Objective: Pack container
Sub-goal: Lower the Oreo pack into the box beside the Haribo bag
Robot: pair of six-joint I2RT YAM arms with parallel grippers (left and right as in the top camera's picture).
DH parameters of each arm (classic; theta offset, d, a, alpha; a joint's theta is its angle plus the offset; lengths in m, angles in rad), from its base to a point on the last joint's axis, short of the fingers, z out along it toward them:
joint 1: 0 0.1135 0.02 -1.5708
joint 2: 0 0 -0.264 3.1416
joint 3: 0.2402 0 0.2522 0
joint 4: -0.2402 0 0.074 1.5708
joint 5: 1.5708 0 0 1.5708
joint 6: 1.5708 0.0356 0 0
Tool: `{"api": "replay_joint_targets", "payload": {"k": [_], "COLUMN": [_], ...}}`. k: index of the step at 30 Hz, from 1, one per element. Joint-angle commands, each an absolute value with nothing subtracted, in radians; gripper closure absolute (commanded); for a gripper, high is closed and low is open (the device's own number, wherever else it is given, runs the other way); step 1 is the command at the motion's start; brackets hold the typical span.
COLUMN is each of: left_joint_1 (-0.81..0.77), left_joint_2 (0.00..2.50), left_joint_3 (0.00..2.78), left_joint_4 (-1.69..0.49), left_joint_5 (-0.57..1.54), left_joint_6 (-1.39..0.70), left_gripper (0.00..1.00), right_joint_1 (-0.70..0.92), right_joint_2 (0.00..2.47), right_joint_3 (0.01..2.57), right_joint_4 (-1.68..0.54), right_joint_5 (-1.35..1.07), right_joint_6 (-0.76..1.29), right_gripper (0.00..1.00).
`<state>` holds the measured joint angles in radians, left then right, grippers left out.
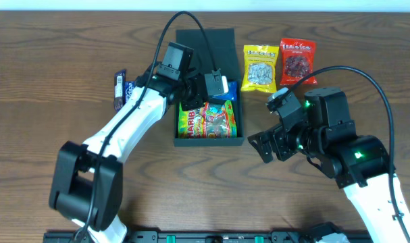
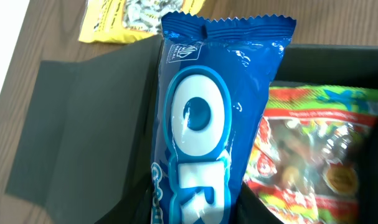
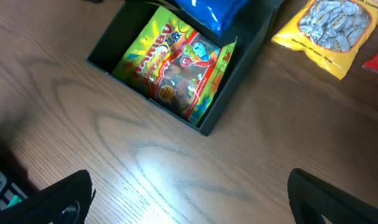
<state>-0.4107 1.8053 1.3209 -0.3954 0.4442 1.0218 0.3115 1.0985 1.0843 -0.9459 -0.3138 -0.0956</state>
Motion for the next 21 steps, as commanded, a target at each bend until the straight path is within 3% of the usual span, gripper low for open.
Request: {"api": "replay_joint_targets", "payload": {"k": [1,8,9,11,21], "left_joint_1": [-0.415,-0.415,-0.415,-0.415,-0.413], "left_joint_2": [1.848,1.913,1.913,1.913,1.742], "left_joint_3": [1.336,1.336,1.336,1.336,1.338], "left_joint_4": [-0.352,-0.303,-0.289,-0.250,-0.221], "left_joint_5": [0.491,0.492,0.492,0.484,0.329], "left_joint_6": [1.044,1.044,1.042,0.979,0.443], "left_gripper": [0.94,0.94,0.85,0.05,0.05], "right_joint_1": [0.305,0.305,0.305,0.305,0.305], "right_joint_2": [1.093,1.093,1.093,1.093,1.093], "right_joint_3": [1.096,1.096,1.096,1.096,1.096], "right_joint_4": [-0.947,-0.947,-0.947,-0.947,-0.947], "right_joint_5": [-0.310,-0.310,-0.310,-0.310,-0.310], "right_joint_6": [-0.110,-0.110,-0.110,-0.110,-0.110], "right_gripper": [0.01,0.01,0.01,0.01,0.01]}}
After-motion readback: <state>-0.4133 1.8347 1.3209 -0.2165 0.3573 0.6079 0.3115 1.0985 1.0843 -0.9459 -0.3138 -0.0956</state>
